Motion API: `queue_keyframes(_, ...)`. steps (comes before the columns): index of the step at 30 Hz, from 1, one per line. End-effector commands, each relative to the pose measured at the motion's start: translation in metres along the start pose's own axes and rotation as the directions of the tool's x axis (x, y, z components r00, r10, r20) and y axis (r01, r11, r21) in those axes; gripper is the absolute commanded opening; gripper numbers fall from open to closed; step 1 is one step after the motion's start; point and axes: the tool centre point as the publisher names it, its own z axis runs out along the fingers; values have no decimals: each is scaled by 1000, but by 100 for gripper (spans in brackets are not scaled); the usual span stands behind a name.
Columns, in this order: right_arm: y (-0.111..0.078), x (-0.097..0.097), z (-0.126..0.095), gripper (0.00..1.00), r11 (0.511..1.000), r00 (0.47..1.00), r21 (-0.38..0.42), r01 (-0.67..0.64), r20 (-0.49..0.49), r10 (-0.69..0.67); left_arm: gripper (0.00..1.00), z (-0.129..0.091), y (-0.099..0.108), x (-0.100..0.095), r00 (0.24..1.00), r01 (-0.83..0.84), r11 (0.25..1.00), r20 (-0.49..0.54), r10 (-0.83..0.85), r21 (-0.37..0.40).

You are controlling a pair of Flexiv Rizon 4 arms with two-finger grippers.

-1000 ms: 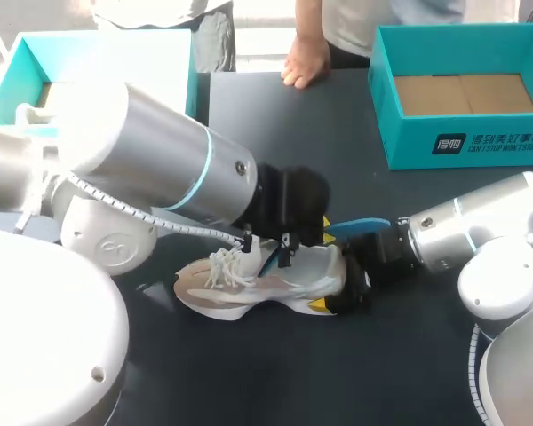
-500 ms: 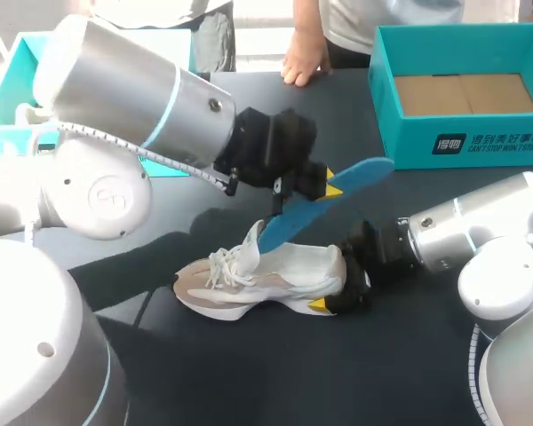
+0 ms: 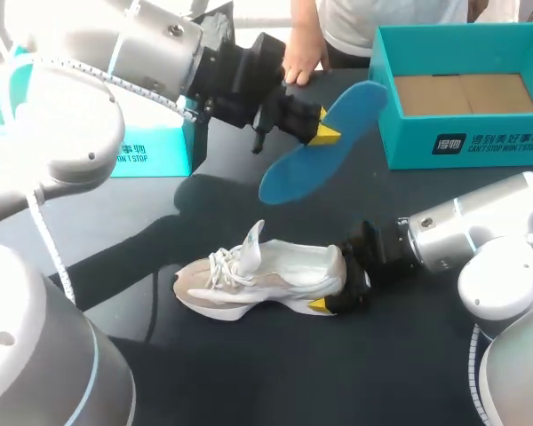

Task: Take the shoe out of the shoebox, open the shoe tongue, remove and reinsert the insole, then place the shoe into the shoebox

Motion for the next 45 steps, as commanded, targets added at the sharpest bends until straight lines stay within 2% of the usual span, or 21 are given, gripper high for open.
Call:
queue_keyframes(1,-3,-3,6,0,1000,1000,7,-1,0,1,0,-4,1,-2,999,-1,1000,-42,1,-2)
queue_keyframes(14,-3,-3,6,0,1000,1000,7,-1,0,1,0,-4,1,-2,999,-1,1000,-42,1,-2)
queue_keyframes(15,-3,-3,6,0,1000,1000,7,-1,0,1,0,-5,4,1,999,38,999,-36,-38,3)
queue_keyframes(19,-3,-3,6,0,1000,1000,7,-1,0,1,0,-14,-2,11,978,208,974,-28,-206,95)
queue_keyframes(21,-3,-3,6,0,1000,1000,7,-1,0,1,0,-22,-15,12,958,287,950,-21,-287,127)
queue_keyframes(23,-3,-3,6,0,1000,1000,7,-1,0,1,0,-29,-29,7,935,352,916,-38,-351,192)
queue_keyframes(25,-3,-3,6,0,1000,1000,7,-1,0,1,0,-34,-41,11,910,412,876,-54,-412,250)
queue_keyframes(26,-3,-3,6,0,1000,1000,7,-1,0,1,0,-36,-46,12,882,468,842,-81,-464,268)
queue_keyframes(28,-3,-3,6,0,1000,1000,7,-1,0,1,0,-40,-56,13,847,524,776,-126,-516,350)
queue_keyframes(30,-3,-3,6,0,1000,1000,7,-1,0,1,0,-43,-63,14,784,613,674,-210,-584,413)
queue_keyframes(35,-3,-3,6,0,1000,1000,7,-1,0,1,0,-49,-76,18,689,722,564,-333,-644,401)
queue_keyframes(45,-3,-3,6,0,1000,1000,7,-1,0,1,0,-49,-76,18,689,722,564,-333,-644,401)
